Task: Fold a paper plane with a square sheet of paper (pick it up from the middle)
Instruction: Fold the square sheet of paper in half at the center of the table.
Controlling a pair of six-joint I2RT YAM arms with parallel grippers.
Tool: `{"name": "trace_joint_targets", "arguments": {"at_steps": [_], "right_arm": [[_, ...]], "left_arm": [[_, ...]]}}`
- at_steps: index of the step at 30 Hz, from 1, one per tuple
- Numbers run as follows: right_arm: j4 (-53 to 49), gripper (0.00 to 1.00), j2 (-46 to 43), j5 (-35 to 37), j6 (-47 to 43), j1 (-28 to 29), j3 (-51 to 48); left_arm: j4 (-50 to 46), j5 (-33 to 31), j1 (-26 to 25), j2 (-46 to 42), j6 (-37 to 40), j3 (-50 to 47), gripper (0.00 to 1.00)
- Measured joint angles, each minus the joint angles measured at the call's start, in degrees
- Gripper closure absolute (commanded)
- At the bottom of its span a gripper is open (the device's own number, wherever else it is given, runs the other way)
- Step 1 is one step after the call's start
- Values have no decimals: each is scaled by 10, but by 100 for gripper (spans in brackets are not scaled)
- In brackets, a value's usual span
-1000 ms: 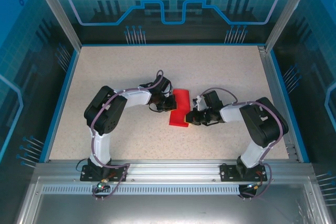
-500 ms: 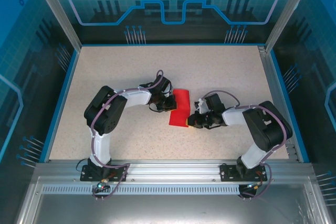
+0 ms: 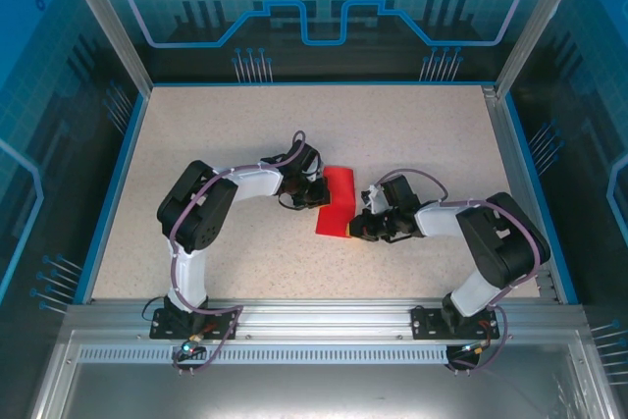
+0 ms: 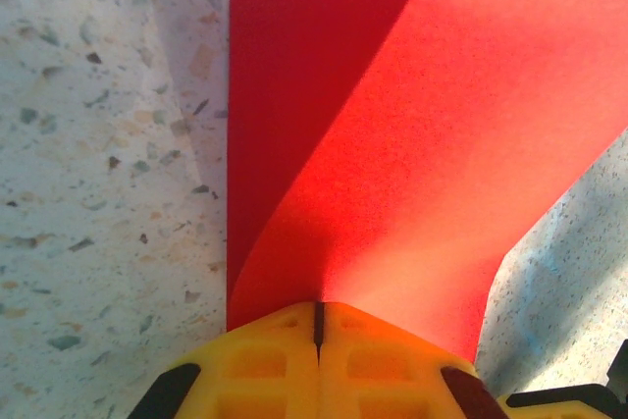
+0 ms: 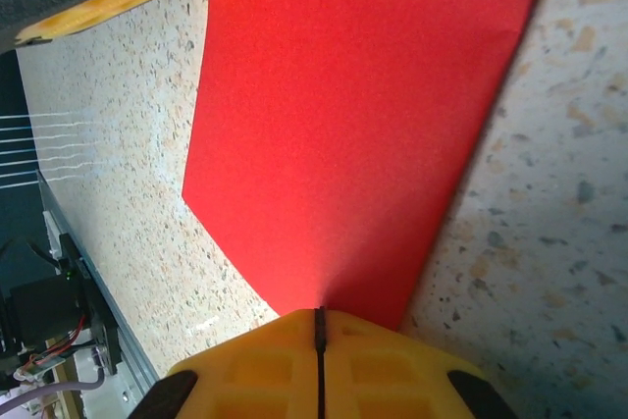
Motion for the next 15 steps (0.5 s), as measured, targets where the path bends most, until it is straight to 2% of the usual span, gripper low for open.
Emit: {"name": "trace_joint_targets", "arguments": {"at_steps": [15], "right_arm": [[-5,93,-3,12,-8,0,-8]], "left_arm": [[0,0,0,0,1,0,100]]}}
